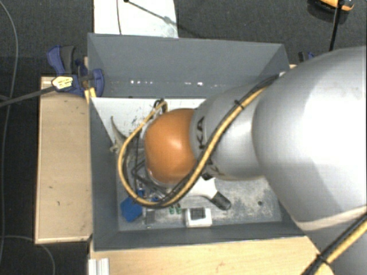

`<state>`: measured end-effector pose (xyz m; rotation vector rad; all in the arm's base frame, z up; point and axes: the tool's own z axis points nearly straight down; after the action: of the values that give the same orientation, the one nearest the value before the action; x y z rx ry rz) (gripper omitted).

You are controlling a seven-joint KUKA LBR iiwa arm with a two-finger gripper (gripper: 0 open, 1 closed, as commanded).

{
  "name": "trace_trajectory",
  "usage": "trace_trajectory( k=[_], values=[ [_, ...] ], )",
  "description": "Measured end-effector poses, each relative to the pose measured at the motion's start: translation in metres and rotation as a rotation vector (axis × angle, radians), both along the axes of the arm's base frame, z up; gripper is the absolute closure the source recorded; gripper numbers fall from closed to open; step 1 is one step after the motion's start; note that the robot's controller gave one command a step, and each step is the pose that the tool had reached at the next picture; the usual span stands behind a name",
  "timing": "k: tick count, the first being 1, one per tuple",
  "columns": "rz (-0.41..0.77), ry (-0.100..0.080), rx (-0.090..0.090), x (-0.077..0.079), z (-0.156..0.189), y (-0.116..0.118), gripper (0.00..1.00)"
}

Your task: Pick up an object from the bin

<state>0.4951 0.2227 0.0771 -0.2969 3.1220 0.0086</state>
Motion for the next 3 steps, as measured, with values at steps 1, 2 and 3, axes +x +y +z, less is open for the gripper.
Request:
trace_trajectory(
  k=[1, 2, 3],
  values=[
    [-0.001, 0.000, 0.000, 0.000, 0.000, 0.000, 1.00],
    [0.011, -0.002, 0.001, 0.002, -0.001, 0.003, 1.00],
    [0.103, -0.006, 0.002, 0.006, -0.003, 0.014, 1.00]
  ],
)
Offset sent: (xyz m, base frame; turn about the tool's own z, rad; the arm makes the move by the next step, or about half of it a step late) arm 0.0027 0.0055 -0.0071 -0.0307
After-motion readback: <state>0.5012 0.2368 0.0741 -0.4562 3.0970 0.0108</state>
